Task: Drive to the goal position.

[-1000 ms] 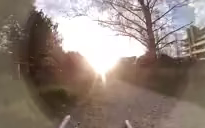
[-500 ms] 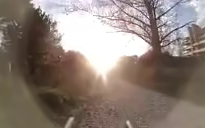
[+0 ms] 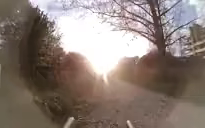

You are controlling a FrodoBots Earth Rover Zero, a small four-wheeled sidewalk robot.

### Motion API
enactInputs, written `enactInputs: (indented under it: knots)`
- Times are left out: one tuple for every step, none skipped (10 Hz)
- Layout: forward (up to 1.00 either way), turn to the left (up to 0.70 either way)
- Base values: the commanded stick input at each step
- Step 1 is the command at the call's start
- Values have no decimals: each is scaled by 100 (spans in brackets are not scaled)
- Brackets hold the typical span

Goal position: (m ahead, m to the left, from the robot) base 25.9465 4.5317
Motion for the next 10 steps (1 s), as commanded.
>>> enactInputs:
  knots:
    - [70,0]
    - [70,0]
    - [70,0]
    - [70,0]
    - [70,0]
    - [70,0]
    - [70,0]
    - [70,0]
    - [70,0]
    - [70,0]
